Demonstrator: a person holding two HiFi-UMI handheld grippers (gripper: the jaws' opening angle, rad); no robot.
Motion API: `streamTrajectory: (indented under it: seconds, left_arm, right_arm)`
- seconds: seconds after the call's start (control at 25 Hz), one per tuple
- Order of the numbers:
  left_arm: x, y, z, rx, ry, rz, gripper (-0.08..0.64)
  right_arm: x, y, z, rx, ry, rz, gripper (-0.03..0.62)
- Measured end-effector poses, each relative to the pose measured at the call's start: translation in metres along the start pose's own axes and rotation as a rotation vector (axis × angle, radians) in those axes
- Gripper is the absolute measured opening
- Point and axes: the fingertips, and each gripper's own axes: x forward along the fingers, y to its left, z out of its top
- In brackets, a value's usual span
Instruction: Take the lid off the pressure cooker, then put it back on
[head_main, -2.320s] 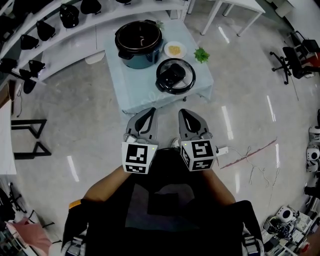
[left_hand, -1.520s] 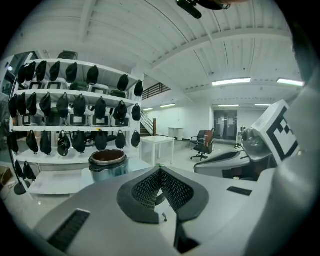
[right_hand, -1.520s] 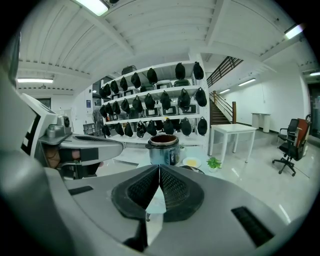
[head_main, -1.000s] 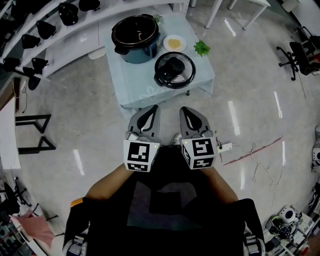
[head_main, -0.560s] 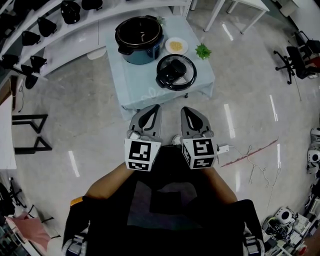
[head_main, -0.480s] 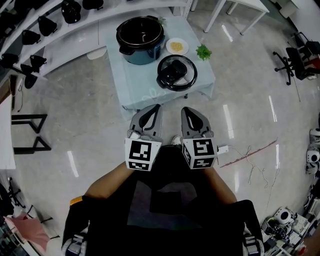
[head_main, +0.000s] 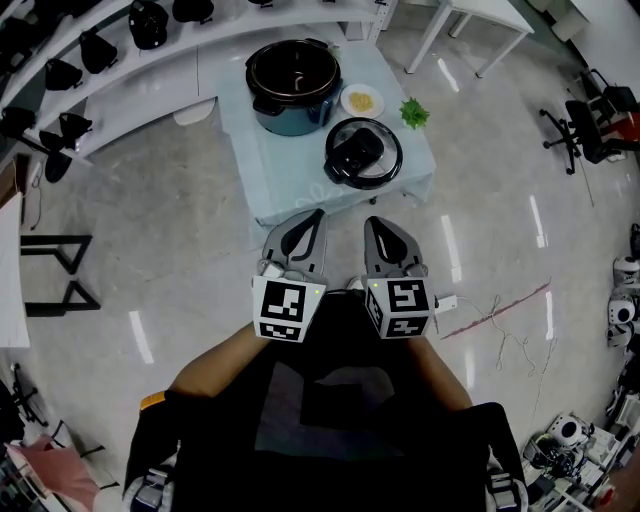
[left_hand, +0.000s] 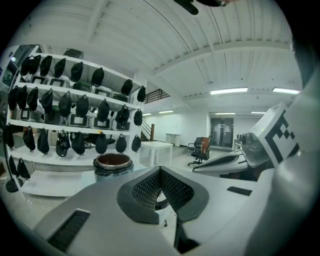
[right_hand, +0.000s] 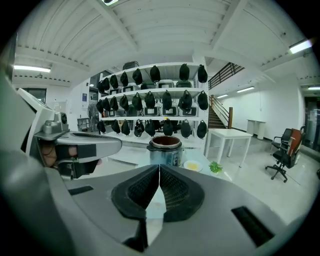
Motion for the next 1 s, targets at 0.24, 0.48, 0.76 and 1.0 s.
streamTrajectory:
  seconds: [0.24, 0.48, 0.76, 1.0]
  left_arm:
    - [0.000, 0.011, 0.002, 0.002, -0.010, 0.002, 0.006]
    - [0.008, 0.025, 0.003, 0.001, -0.004, 0.034, 0.008]
    - [0.043, 0.037, 0.003, 0.007, 0.020, 0.090, 0.008]
    - [0.093, 0.047, 0.009, -0.015, 0.059, 0.140, 0.008]
  right_arm:
    - [0.006, 0.001, 0.004, -0.002, -0.002, -0.017, 0.021]
    - [0.024, -0.004, 0.008, 0.003, 0.001, -0.005, 0.021]
    - [0.062, -0.027, 0.011, -0.007, 0.008, 0.057, 0.021]
    - [0.106, -0.069, 0.021, -0.025, 0.032, 0.102, 0.023]
